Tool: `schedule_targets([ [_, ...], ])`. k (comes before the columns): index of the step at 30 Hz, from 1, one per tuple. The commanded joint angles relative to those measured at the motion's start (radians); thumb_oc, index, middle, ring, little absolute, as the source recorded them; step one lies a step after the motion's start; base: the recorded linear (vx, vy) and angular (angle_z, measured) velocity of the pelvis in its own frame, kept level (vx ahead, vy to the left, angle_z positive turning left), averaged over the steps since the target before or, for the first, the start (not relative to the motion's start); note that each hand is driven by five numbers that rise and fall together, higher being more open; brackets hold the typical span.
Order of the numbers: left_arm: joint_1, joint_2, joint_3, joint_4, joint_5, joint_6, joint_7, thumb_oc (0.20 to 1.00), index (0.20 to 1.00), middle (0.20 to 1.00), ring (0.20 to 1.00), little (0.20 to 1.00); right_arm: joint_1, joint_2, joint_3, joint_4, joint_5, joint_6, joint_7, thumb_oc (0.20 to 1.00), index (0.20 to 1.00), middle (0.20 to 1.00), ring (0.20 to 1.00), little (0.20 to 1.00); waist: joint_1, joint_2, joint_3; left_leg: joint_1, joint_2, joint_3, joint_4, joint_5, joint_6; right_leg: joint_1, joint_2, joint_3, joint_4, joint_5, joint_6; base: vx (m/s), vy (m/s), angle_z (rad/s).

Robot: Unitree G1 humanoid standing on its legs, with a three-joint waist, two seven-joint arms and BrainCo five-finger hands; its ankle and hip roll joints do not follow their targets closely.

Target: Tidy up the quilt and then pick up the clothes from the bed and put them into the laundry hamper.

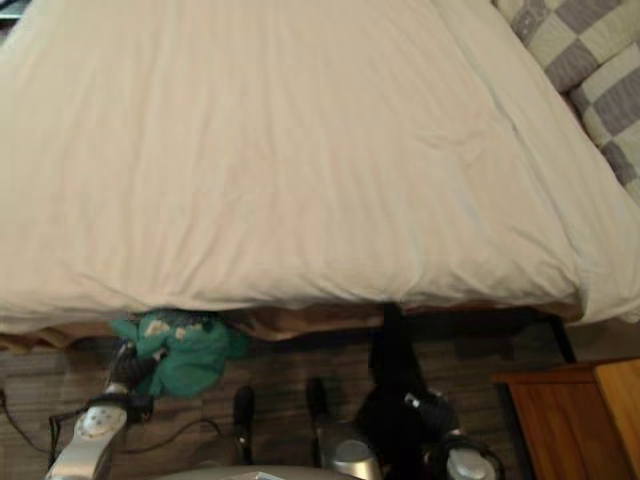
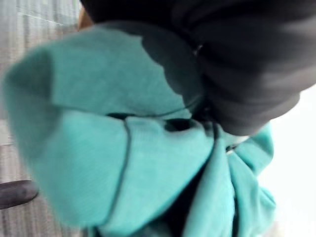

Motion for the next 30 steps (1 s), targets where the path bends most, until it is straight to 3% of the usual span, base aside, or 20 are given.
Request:
schedule_targets([
  [1,-0.024,0.088,-0.002,0.034,-0.004,-0.062,0.020,0.200,0.200,0.200,0.200,0.200,-0.200,-0.016,0.106,0.015,-0.025,-0.074,0.028,0.200,0.200,0.200,0.200,0.200,0.073,-0.026,-0.040,-0.010,-0.001,-0.073,0.054,-0.096,-0.026,0.015,-0.041,0.115,0.020,-0.166,0.038,-0.19,-0.198,1.83],
  [2,-0.053,0.058,-0.009,0.088,-0.047,-0.075,0.055,0.200,0.200,0.200,0.200,0.200,-0.317,-0.033,0.184,0.011,-0.040,-0.094,0.004,0.200,0.200,0.200,0.200,0.200,0.147,0.004,-0.021,-0.055,-0.007,-0.176,0.018,-0.021,-0.051,0.030,-0.037,0.035,-0.027,-0.177,0.018,-0.16,-0.181,1.61],
  [3,-0.055,0.057,-0.009,0.089,-0.047,-0.075,0.055,0.200,0.200,0.200,0.200,0.200,-0.319,-0.033,0.184,0.012,-0.040,-0.095,0.004,0.200,0.200,0.200,0.200,0.200,0.142,0.006,-0.024,-0.062,-0.006,-0.181,0.018,-0.018,-0.052,0.025,-0.036,0.031,-0.028,-0.174,0.018,-0.35,-0.189,1.67],
  [5,-0.083,0.035,-0.030,0.111,-0.070,-0.085,0.072,0.200,0.200,0.200,0.200,0.200,-0.355,-0.073,0.189,-0.005,-0.050,-0.116,-0.021,0.200,0.200,0.200,0.200,0.200,0.186,0.033,0.000,-0.127,-0.033,-0.231,0.009,0.033,-0.072,0.022,-0.050,-0.086,-0.047,-0.192,0.017,-0.25,-0.055,2.10],
  [7,-0.110,0.013,-0.038,0.133,-0.060,-0.088,0.090,0.200,0.200,0.200,0.200,0.200,-0.371,-0.092,0.181,-0.006,-0.059,-0.114,-0.041,0.200,0.200,0.200,0.200,0.200,0.197,0.038,0.019,-0.161,-0.023,-0.072,0.026,0.009,-0.046,0.017,-0.084,-0.216,-0.067,-0.178,0.034,-0.33,-0.002,2.77],
  [8,-0.101,0.005,-0.042,0.141,-0.030,-0.093,0.115,0.200,0.200,0.200,0.200,0.200,-0.353,-0.074,0.169,-0.004,-0.059,-0.114,-0.058,0.200,0.200,0.200,0.200,0.200,0.215,0.038,0.024,-0.138,0.025,0.137,0.113,-0.035,-0.042,0.025,-0.123,-0.361,-0.072,-0.157,0.047,-0.32,0.013,2.69],
  [9,-0.101,0.004,-0.042,0.140,-0.030,-0.093,0.115,0.200,0.200,0.200,0.200,0.200,-0.353,-0.074,0.169,-0.004,-0.059,-0.114,-0.058,0.200,0.200,0.200,0.200,0.200,0.213,0.038,0.022,-0.142,0.025,0.135,0.116,-0.035,-0.042,0.023,-0.123,-0.362,-0.073,-0.156,0.047,-0.32,0.019,2.03],
  [11,-0.086,-0.022,-0.035,0.152,-0.052,-0.097,0.122,0.200,0.200,0.200,0.200,0.200,-0.300,-0.053,0.108,-0.006,-0.052,-0.120,-0.083,0.200,0.200,0.200,0.200,0.200,0.243,0.027,0.015,-0.103,0.051,0.182,0.225,-0.118,-0.049,0.058,-0.179,-0.550,-0.063,-0.150,0.033,-0.25,0.016,2.53],
  [12,-0.086,-0.022,-0.035,0.152,-0.052,-0.097,0.122,0.200,0.200,0.200,0.200,0.200,-0.299,-0.053,0.108,-0.006,-0.052,-0.120,-0.083,0.200,0.200,0.200,0.200,0.200,0.240,0.029,0.017,-0.103,0.050,0.178,0.228,-0.121,-0.049,0.062,-0.178,-0.554,-0.064,-0.150,0.033,-0.23,0.119,3.16],
  [13,-0.092,-0.042,-0.025,0.180,-0.077,-0.094,0.129,0.200,0.200,0.200,0.200,0.200,-0.262,-0.033,0.055,0.009,-0.058,-0.119,-0.117,0.200,0.200,0.200,0.200,0.200,0.257,0.021,-0.002,-0.049,0.092,0.202,0.248,-0.166,-0.065,0.091,-0.202,-0.640,-0.055,-0.160,0.035,-0.08,0.093,2.29],
  [17,-0.082,-0.067,-0.034,0.212,-0.080,-0.076,0.141,0.200,0.200,0.200,0.200,0.200,-0.206,0.006,-0.030,0.092,-0.040,-0.108,-0.161,0.200,0.200,0.200,0.200,0.200,0.267,0.037,-0.044,0.026,0.128,0.218,0.151,-0.153,-0.074,0.126,-0.227,-0.752,-0.017,-0.154,0.052,-0.11,0.307,2.24],
  [18,-0.101,-0.061,-0.043,0.236,-0.072,-0.065,0.147,0.200,0.200,0.200,0.200,0.200,-0.219,0.019,-0.071,0.143,-0.035,-0.091,-0.188,0.200,0.200,0.200,0.200,0.200,0.284,0.039,-0.039,0.027,0.111,0.173,0.091,-0.136,-0.069,0.114,-0.278,-0.814,0.063,-0.133,0.071,-0.03,0.338,1.67],
  [20,-0.108,-0.052,-0.046,0.238,-0.050,-0.058,0.152,0.200,0.200,0.200,0.200,0.200,-0.213,0.028,-0.090,0.155,-0.032,-0.083,-0.194,0.200,0.200,0.200,0.200,0.200,0.287,0.049,-0.037,0.031,0.096,0.136,0.066,-0.136,-0.056,0.096,-0.302,-0.817,0.125,-0.125,0.085,-0.05,0.254,1.22],
  [21,-0.126,-0.039,-0.069,0.258,-0.025,-0.058,0.156,0.200,0.200,0.200,0.200,0.200,-0.211,0.033,-0.102,0.162,-0.019,-0.091,-0.205,0.200,0.200,0.200,0.200,0.200,0.273,0.049,-0.032,0.026,0.075,0.092,0.053,-0.134,-0.043,0.074,-0.296,-0.760,0.153,-0.139,0.092,-0.15,0.403,1.43],
  [22,-0.148,-0.033,-0.087,0.290,0.003,-0.071,0.182,0.200,0.200,0.200,0.200,0.200,-0.209,0.029,-0.103,0.201,-0.014,-0.091,-0.212,0.200,0.200,0.200,0.200,0.200,0.232,0.042,-0.019,0.010,0.026,0.020,0.055,-0.117,-0.024,-0.001,-0.202,-0.497,0.149,-0.168,0.083,-0.14,0.284,1.50],
  [23,-0.149,-0.034,-0.087,0.290,0.003,-0.071,0.182,0.200,0.200,0.200,0.200,0.200,-0.210,0.029,-0.104,0.202,-0.014,-0.092,-0.212,0.200,0.200,0.200,0.200,0.200,0.234,0.042,-0.021,0.007,0.026,0.022,0.055,-0.116,-0.024,-0.005,-0.201,-0.494,0.149,-0.166,0.083,-0.09,0.252,1.32],
  [25,-0.165,-0.045,-0.116,0.311,0.027,-0.070,0.187,0.200,0.200,0.200,0.200,0.200,-0.217,0.018,-0.100,0.263,-0.009,-0.096,-0.224,0.200,0.200,0.200,0.200,0.200,0.232,0.039,-0.014,0.011,-0.027,-0.039,0.053,-0.114,-0.006,-0.004,-0.126,-0.340,0.098,-0.193,0.068,0.02,0.092,1.40],
  [27,-0.164,-0.050,-0.121,0.331,0.031,-0.070,0.177,0.200,0.200,0.200,0.200,0.200,-0.218,0.010,-0.104,0.296,-0.001,-0.096,-0.226,0.200,0.200,0.200,0.200,0.200,0.230,0.035,-0.021,0.010,-0.052,-0.074,0.058,-0.117,-0.004,0.031,-0.131,-0.336,0.049,-0.172,0.067,-0.02,0.013,1.29],
  [28,-0.339,-0.163,-0.163,0.730,-0.005,-0.024,0.190,0.200,0.200,0.200,0.200,0.200,-0.457,-0.012,0.107,0.674,-0.081,-0.021,-0.190,0.200,0.200,0.200,0.200,0.200,0.216,0.026,0.062,-0.058,-0.117,-0.126,0.191,-0.136,0.003,0.049,-0.081,-0.308,0.017,-0.189,-0.003,0.04,-0.039,0.92],
  [30,-0.328,-0.158,-0.152,0.770,0.010,-0.019,0.199,0.200,0.200,0.200,0.200,0.200,-0.438,0.003,0.096,0.665,-0.082,-0.016,-0.196,0.200,0.200,0.200,0.200,0.200,0.203,0.025,0.028,-0.015,-0.093,-0.122,0.111,-0.124,0.014,0.057,-0.067,-0.327,0.036,-0.207,-0.009,0.24,-0.178,0.17],
])
